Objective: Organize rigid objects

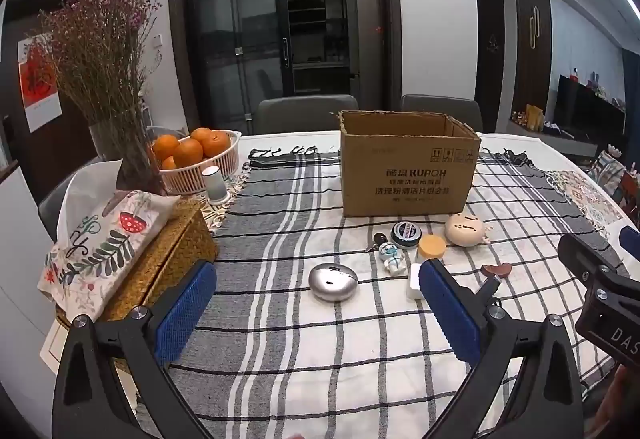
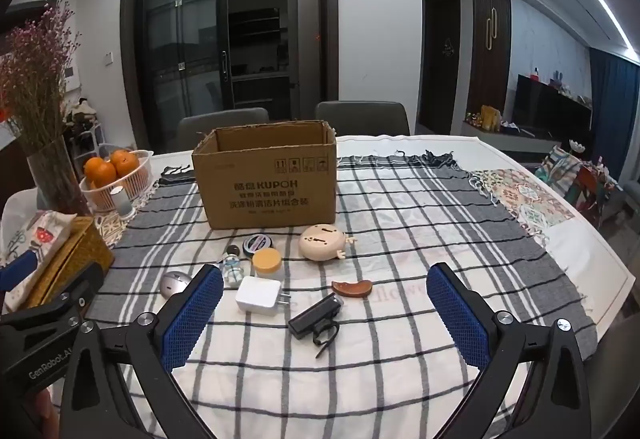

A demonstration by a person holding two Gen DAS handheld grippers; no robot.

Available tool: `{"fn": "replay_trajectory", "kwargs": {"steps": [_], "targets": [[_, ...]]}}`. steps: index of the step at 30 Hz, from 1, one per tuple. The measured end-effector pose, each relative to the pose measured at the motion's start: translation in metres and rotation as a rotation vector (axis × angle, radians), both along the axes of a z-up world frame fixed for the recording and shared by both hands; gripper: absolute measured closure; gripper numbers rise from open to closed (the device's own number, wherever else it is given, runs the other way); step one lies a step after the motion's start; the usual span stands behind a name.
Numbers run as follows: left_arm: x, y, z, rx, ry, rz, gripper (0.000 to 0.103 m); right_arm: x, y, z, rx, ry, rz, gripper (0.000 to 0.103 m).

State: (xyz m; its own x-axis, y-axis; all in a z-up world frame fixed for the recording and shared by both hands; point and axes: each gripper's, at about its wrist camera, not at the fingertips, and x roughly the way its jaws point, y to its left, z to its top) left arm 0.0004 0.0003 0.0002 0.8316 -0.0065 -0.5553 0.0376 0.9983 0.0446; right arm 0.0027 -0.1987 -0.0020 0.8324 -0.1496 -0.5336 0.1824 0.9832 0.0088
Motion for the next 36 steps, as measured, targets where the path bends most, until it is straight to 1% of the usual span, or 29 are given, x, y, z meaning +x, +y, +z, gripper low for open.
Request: {"fn": "replay_trajectory", "kwargs": {"steps": [2, 10, 11, 16, 36], "targets": [[0.001, 0.001, 0.0, 0.001, -0.001, 0.0, 0.0, 0.0, -0.001, 0.0, 0.008, -0.014, -0.003, 0.0], [0.009, 0.006, 0.001, 0.011, -0.014, 0.007, 0.0, 0.0, 0.001, -0.001, 0.007, 0.002, -0.001, 0.0], [-0.001, 0.005, 0.002, 0.013, -0.018, 0.01, 0.0, 0.001, 0.001, 0.0, 0.007, 0.005, -0.001, 0.0], [-0.003, 0.0, 0.003, 0.024, -0.025, 0.014, 0.0, 0.0, 0.0, -0.001, 0.009, 0.005, -0.001, 0.0], [-0.003, 0.001, 0.004, 0.018, -0.023, 0.009, 0.0, 0.002, 0.003, -0.002, 0.015, 0.008, 0.006, 0.0]]}}
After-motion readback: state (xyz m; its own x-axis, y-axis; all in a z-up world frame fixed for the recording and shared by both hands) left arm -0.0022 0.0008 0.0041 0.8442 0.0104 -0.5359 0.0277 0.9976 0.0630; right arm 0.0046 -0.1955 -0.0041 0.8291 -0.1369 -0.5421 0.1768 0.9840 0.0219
